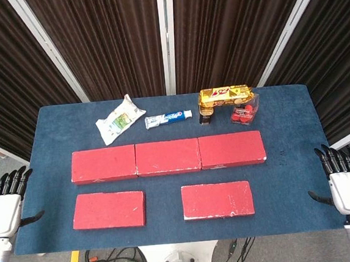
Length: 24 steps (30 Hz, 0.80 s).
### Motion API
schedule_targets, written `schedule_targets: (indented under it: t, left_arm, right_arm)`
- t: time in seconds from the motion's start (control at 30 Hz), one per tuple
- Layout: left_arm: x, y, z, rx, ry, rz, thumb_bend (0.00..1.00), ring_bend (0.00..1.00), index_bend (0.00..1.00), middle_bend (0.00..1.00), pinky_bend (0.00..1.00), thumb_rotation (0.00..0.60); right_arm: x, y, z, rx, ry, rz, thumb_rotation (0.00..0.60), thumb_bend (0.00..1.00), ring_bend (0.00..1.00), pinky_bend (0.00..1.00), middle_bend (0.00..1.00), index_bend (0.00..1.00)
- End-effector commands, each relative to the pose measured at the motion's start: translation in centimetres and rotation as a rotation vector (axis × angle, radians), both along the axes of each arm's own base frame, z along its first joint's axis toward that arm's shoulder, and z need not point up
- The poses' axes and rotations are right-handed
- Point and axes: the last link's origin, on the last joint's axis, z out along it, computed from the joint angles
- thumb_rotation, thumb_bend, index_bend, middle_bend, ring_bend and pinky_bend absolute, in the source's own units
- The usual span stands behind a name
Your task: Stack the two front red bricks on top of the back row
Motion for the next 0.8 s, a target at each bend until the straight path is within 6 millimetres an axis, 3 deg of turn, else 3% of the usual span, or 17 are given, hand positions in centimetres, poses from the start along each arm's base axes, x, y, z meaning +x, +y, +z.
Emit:
schedule_targets:
  t: [0.03,0.37,0.63,0.8]
  left_arm:
    - [0.0,0.0,-0.2,-0.013,-0.004,0.003,0.0,0.0,0.0,0.0,0.0,0.6]
    - [1.3,-0.9,-1.4,-0.133,-0.09,-0.001,0.0,0.0,0.0,0.0,0.0,0.6]
    - [4.0,-2.4,-4.7,-0.377,-0.189,-0.007,0.0,0.0,0.0,0.0,0.0,0.6]
    - [5.8,-2.3,-7.1,-0.477,-0.25,-0.033,0.0,0.0,0.0,0.0,0.0,0.6]
  right_arm:
    - [0.0,-0.1,-0.1,0.003,-0.006,-0.004,0.6,0.0,0.0,0.0,0.0,0.0]
    - [0.4,-0.4,0.5,-0.018,-0.023,0.002,0.6,0.0,0.0,0.0,0.0,0.0]
    - [0.9,-0.8,1.8,-0.034,-0.017,0.024,0.6,0.0,0.0,0.0,0.0,0.0]
    - [0.8,-1.2,2.1,-0.039,-0.027,0.017,0.6,0.0,0.0,0.0,0.0,0.0]
